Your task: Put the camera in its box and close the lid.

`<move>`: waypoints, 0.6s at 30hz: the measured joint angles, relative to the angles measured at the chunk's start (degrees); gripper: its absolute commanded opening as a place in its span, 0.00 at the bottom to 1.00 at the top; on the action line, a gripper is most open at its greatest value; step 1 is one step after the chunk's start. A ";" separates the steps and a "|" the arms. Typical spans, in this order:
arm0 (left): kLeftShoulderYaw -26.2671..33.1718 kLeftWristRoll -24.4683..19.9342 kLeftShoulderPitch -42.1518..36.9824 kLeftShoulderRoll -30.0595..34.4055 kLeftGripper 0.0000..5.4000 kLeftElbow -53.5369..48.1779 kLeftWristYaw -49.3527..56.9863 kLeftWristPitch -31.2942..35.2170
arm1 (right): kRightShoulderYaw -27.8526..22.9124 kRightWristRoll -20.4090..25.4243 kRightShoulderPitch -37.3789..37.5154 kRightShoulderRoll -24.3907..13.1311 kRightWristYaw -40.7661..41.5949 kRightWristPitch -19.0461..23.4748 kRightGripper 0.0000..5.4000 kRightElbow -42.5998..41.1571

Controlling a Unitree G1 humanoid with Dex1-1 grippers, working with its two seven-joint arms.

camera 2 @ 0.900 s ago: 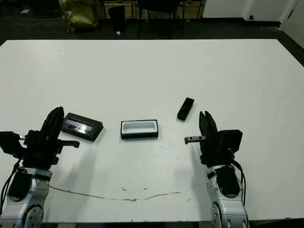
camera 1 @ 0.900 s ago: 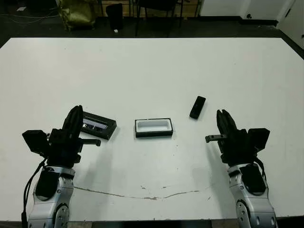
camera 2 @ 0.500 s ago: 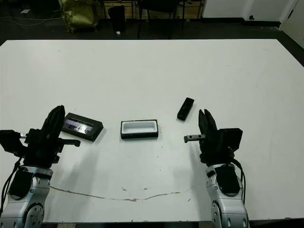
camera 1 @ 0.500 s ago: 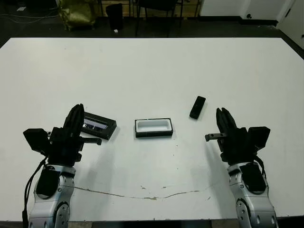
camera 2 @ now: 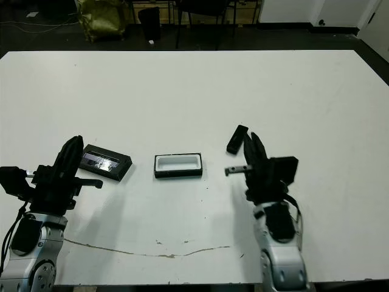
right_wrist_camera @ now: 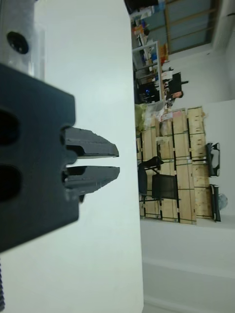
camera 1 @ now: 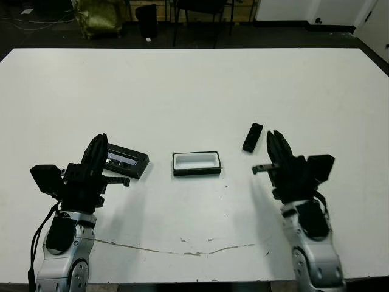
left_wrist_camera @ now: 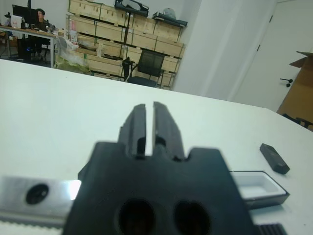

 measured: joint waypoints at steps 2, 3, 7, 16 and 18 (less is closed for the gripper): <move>-0.02 -0.01 -0.06 0.00 0.01 0.36 -0.22 -0.10 | 0.83 -1.62 -3.25 1.54 -2.04 0.69 0.00 0.71; -0.02 -0.01 -0.06 0.00 0.01 0.48 -0.39 -0.13 | 0.93 -2.33 -5.00 2.26 -2.95 0.79 0.00 1.59; 0.02 0.06 -0.11 -0.02 0.01 0.97 -0.51 -0.54 | 0.28 -4.42 -11.71 4.12 -6.85 0.77 0.00 7.74; 0.19 -0.54 -0.05 -0.04 0.01 1.04 -0.57 -0.56 | -1.07 -8.24 -18.58 6.49 -14.27 2.20 0.00 17.42; 0.23 -0.89 -0.06 -0.04 0.00 1.13 -0.85 -0.60 | -1.52 -8.32 -19.71 7.19 -15.51 2.32 0.02 19.64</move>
